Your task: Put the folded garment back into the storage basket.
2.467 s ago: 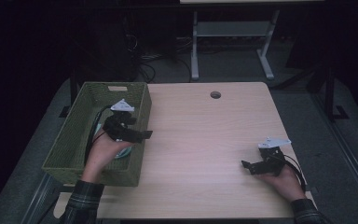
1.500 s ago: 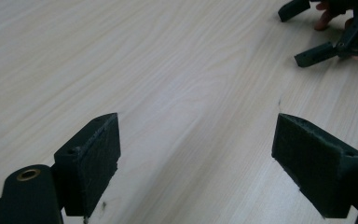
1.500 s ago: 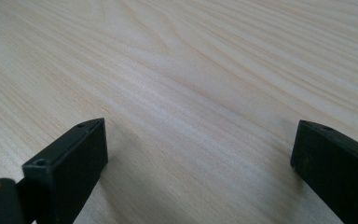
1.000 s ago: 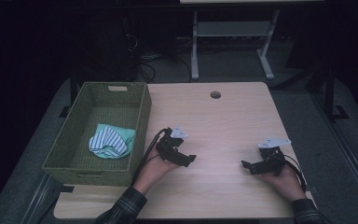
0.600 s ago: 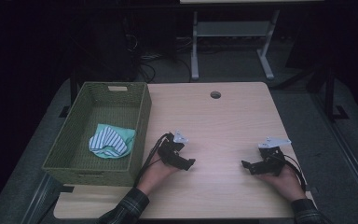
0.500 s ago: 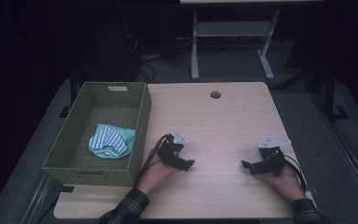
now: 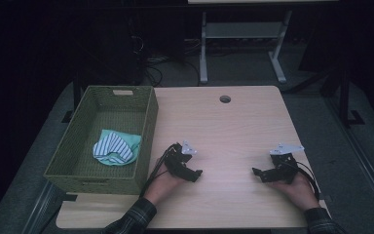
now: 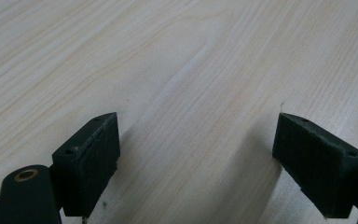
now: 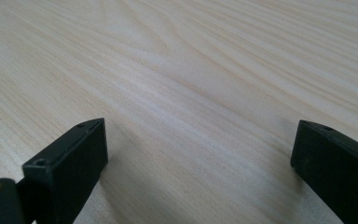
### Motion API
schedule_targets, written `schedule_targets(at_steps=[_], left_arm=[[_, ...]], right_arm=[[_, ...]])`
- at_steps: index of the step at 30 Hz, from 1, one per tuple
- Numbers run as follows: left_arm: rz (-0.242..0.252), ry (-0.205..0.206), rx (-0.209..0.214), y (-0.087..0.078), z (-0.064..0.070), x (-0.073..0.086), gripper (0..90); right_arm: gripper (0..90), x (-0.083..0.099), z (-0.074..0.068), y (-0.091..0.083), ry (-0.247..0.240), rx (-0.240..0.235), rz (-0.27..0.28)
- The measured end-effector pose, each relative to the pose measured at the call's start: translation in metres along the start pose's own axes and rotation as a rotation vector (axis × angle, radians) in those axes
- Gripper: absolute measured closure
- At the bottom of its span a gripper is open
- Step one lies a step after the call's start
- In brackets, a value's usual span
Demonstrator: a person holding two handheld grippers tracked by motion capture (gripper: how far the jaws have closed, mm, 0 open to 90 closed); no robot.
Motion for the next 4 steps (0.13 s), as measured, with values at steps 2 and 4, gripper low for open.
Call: schedule_targets(at_steps=[2, 4], left_arm=[[0.005, 0.003, 0.001, 0.0001, -0.0001, 0.0002, 14.0], [0.012, 0.007, 0.004, -0.0001, -0.0002, 0.0009, 13.8]], right_arm=[[3.3, -0.0001, 0.0001, 0.0001, -0.002, 0.000, 0.001], [3.3, -0.0001, 0.0001, 0.0001, -0.002, 0.000, 0.001]])
Point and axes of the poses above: each handheld gripper's, and its own axes: y roughly forward along the jaws, x roughly out of its underside, z roughly to its right, the point moved 6 cm from there along y, roughly forward along the jaws, and after that the axes turned 7 degrees about x, right-handed, at the moved point
